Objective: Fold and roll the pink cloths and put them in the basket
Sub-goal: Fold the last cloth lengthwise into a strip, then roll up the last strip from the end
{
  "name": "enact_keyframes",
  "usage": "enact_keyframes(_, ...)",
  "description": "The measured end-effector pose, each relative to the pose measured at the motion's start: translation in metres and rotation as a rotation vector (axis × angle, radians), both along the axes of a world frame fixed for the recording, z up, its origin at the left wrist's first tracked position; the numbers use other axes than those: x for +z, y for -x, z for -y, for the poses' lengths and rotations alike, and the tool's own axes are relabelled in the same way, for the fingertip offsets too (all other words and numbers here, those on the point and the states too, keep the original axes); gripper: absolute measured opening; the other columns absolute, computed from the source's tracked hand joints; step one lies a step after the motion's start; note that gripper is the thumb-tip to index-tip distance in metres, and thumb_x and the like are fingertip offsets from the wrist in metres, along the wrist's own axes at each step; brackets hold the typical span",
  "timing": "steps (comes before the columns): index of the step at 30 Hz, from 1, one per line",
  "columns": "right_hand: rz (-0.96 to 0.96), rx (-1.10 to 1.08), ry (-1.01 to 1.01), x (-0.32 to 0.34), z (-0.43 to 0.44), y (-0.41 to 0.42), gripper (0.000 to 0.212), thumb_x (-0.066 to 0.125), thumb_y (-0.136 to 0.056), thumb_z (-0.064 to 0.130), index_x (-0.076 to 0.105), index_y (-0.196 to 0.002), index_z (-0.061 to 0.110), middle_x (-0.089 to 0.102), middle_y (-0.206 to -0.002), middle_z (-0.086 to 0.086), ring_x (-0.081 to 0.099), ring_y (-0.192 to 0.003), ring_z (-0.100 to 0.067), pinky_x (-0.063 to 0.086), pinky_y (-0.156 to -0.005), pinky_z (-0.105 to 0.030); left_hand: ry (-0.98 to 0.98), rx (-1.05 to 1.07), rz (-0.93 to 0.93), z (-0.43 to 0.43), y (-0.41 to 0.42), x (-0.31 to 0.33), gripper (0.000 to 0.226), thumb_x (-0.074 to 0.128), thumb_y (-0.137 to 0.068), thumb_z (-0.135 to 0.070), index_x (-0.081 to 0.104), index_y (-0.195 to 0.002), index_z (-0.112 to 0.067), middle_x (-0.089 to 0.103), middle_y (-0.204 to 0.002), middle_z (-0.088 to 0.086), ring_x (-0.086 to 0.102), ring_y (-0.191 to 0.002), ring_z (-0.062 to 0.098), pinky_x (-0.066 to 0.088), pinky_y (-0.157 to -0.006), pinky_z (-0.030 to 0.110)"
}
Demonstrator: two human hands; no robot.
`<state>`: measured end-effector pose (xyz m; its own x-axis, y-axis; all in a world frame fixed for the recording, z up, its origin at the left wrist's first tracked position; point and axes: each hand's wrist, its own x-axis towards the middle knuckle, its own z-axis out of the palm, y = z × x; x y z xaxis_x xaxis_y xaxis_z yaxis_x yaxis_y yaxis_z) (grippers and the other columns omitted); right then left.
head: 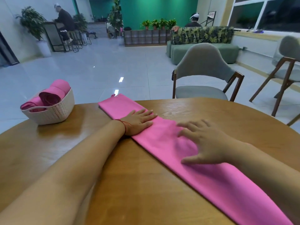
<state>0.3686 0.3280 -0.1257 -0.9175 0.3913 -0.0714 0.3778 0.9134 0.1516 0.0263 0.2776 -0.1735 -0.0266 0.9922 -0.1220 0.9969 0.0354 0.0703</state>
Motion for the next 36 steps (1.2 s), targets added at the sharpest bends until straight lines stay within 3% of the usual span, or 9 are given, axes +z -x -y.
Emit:
enact_keyframes(3, -0.001, 0.143, 0.133, -0.008, -0.005, 0.031, 0.097, 0.044, -0.084, 0.096, 0.013, -0.164, 0.053, -0.009, -0.176, 0.020, -0.006, -0.163, -0.011, -0.002, -0.130, -0.039, -0.041, 0.116, -0.267, -0.029, 0.015, 0.016, 0.057, 0.013, -0.108, -0.060, 0.013, -0.163, -0.049, 0.005, -0.175, -0.009, 0.000, -0.161, 0.023, 0.000, -0.125, 0.065)
enact_keyframes(5, 0.008, 0.141, 0.168, -0.014, -0.015, 0.046, 0.102, 0.043, -0.083, 0.098, 0.003, -0.166, 0.054, -0.016, -0.175, 0.021, -0.016, -0.162, -0.008, -0.010, -0.128, -0.037, -0.021, 0.295, -0.419, -0.038, 0.004, 0.028, 0.058, 0.017, -0.109, -0.054, 0.030, -0.162, -0.035, 0.023, -0.171, 0.004, 0.017, -0.158, 0.032, 0.012, -0.121, 0.069)
enact_keyframes(8, 0.037, 0.113, 0.210, -0.027, -0.023, 0.061, 0.106, 0.038, -0.080, 0.101, -0.005, -0.165, 0.054, -0.018, -0.175, 0.018, -0.020, -0.161, -0.007, -0.012, -0.130, -0.042, 0.084, 0.563, -0.147, -0.034, -0.027, 0.018, 0.078, 0.021, -0.100, -0.070, 0.035, -0.158, -0.020, 0.035, -0.162, 0.019, 0.036, -0.145, 0.045, 0.027, -0.117, 0.065)
enact_keyframes(11, 0.019, 0.072, 0.243, -0.041, -0.025, 0.077, 0.105, 0.031, -0.082, 0.102, -0.011, -0.165, 0.052, -0.021, -0.175, 0.014, -0.024, -0.160, -0.007, -0.010, -0.131, -0.049, 0.054, 0.634, 0.022, -0.038, -0.035, -0.005, 0.097, 0.017, -0.091, -0.086, 0.008, -0.166, -0.026, 0.003, -0.173, 0.017, 0.005, -0.156, 0.051, 0.007, -0.120, 0.072)
enact_keyframes(13, -0.002, 0.018, 0.249, -0.046, -0.025, 0.090, 0.105, 0.023, -0.081, 0.103, -0.013, -0.165, 0.051, -0.021, -0.176, 0.012, -0.025, -0.160, -0.009, -0.008, -0.131, -0.053, -0.017, 0.597, 0.035, -0.053, -0.021, -0.010, 0.095, 0.015, -0.090, -0.087, 0.003, -0.166, -0.032, -0.003, -0.174, 0.013, -0.003, -0.157, 0.048, -0.002, -0.119, 0.073)
enact_keyframes(18, -0.094, -0.155, 0.300, -0.056, -0.030, 0.134, 0.107, 0.015, -0.080, 0.102, -0.009, -0.167, 0.045, -0.017, -0.177, 0.007, -0.021, -0.162, -0.017, -0.004, -0.130, -0.057, -0.028, 0.428, 0.023, -0.101, 0.023, -0.014, 0.089, 0.015, -0.090, -0.089, 0.003, -0.165, -0.043, -0.002, -0.175, 0.004, -0.001, -0.160, 0.037, -0.001, -0.122, 0.069)
enact_keyframes(25, -0.170, -0.273, 0.331, -0.064, -0.031, 0.175, 0.104, 0.017, -0.084, 0.098, -0.003, -0.169, 0.040, -0.014, -0.178, 0.003, -0.019, -0.163, -0.023, -0.006, -0.129, -0.062, -0.038, 0.291, 0.068, -0.134, 0.061, -0.008, 0.079, 0.020, -0.094, -0.083, 0.017, -0.164, -0.045, 0.020, -0.173, -0.006, 0.013, -0.159, 0.021, 0.005, -0.125, 0.062)
enact_keyframes(31, -0.145, -0.258, 0.332, -0.063, -0.008, 0.158, 0.097, 0.017, -0.089, 0.093, -0.008, -0.168, 0.042, -0.017, -0.178, 0.002, -0.019, -0.163, -0.024, -0.004, -0.130, -0.057, -0.050, 0.302, -0.003, -0.132, 0.053, -0.007, 0.073, 0.016, -0.101, -0.074, 0.002, -0.165, -0.043, -0.004, -0.175, -0.008, -0.007, -0.161, 0.021, -0.007, -0.125, 0.063)
enact_keyframes(36, -0.137, -0.214, 0.316, -0.062, 0.023, 0.121, 0.096, 0.014, -0.088, 0.094, -0.010, -0.167, 0.045, -0.018, -0.177, 0.006, -0.021, -0.162, -0.020, -0.004, -0.131, -0.055, -0.010, 0.253, 0.059, -0.112, 0.009, -0.003, 0.058, 0.016, -0.108, -0.057, 0.010, -0.165, -0.045, 0.003, -0.175, -0.013, 0.002, -0.161, 0.027, 0.003, -0.124, 0.066)
